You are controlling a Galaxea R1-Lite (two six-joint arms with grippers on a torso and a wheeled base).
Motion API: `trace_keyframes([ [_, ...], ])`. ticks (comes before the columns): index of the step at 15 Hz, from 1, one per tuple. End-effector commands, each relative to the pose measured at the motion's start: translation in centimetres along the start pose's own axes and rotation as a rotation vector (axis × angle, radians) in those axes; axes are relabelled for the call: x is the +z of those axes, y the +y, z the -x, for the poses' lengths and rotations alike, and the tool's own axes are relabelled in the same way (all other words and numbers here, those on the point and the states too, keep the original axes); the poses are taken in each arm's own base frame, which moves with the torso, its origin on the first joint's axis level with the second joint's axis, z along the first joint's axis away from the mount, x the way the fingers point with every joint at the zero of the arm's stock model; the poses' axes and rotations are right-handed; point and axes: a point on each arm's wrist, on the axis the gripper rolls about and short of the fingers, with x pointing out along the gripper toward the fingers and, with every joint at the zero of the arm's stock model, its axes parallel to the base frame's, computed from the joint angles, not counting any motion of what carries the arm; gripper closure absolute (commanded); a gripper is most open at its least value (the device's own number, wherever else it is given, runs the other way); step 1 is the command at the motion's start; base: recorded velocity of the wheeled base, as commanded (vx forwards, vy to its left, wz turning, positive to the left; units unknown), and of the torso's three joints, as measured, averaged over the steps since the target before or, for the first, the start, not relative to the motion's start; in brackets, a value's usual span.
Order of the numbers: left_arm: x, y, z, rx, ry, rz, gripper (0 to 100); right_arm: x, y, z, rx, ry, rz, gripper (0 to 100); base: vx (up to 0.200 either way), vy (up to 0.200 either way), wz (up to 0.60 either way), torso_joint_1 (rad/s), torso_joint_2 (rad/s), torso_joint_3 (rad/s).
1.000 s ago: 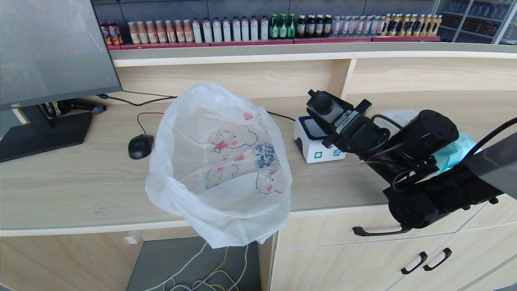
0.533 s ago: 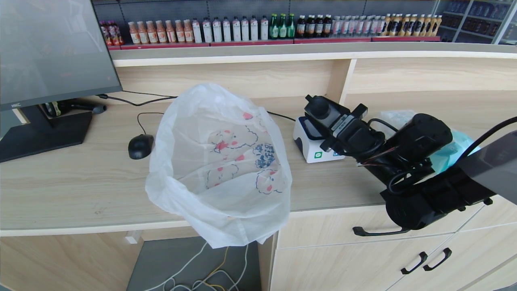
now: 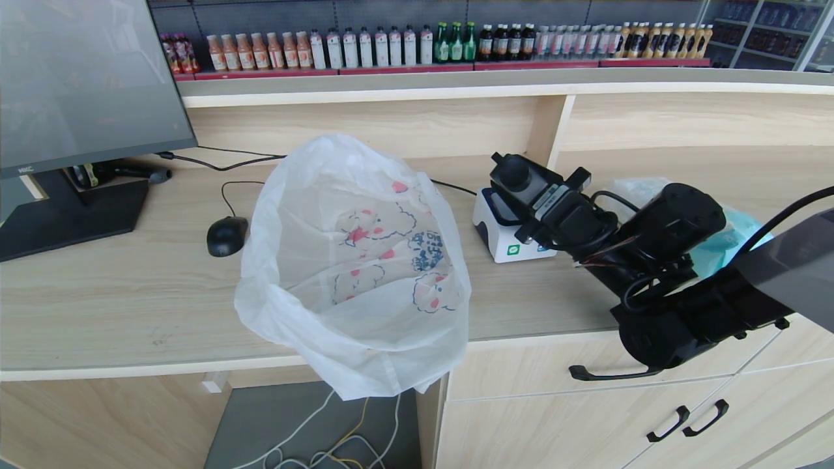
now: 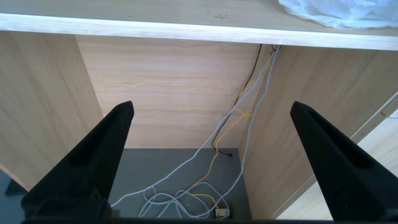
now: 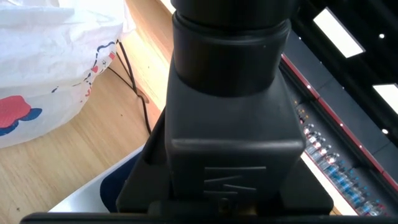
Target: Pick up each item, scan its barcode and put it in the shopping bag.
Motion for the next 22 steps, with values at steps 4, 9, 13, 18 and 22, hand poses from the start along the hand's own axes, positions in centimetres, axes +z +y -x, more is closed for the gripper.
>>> trace_keyframes([
  [4,0.0,0.0,0.0,0.001,0.000,0.000,0,-0.2,0.2,0.1,0.005,0.005,-0.003,100,0.000,0.000,0.00,0.000,0.00,0.000],
  [9,0.0,0.0,0.0,-0.001,0.000,0.000,0,-0.2,0.3,0.1,0.005,0.007,-0.002,100,0.000,0.000,0.00,0.000,0.00,0.000],
  [13,0.0,0.0,0.0,0.001,0.000,0.000,0,-0.2,0.3,0.1,0.006,0.006,-0.003,100,0.000,0.000,0.00,0.000,0.00,0.000],
  [18,0.0,0.0,0.0,0.001,0.000,0.000,0,0.3,-0.3,0.0,-0.007,-0.005,-0.001,100,0.000,0.000,0.00,0.000,0.00,0.000],
  [22,0.0,0.0,0.0,0.001,0.000,0.000,0,2.4,-2.3,0.3,-0.044,-0.043,-0.028,100,0.000,0.000,0.00,0.000,0.00,0.000],
])
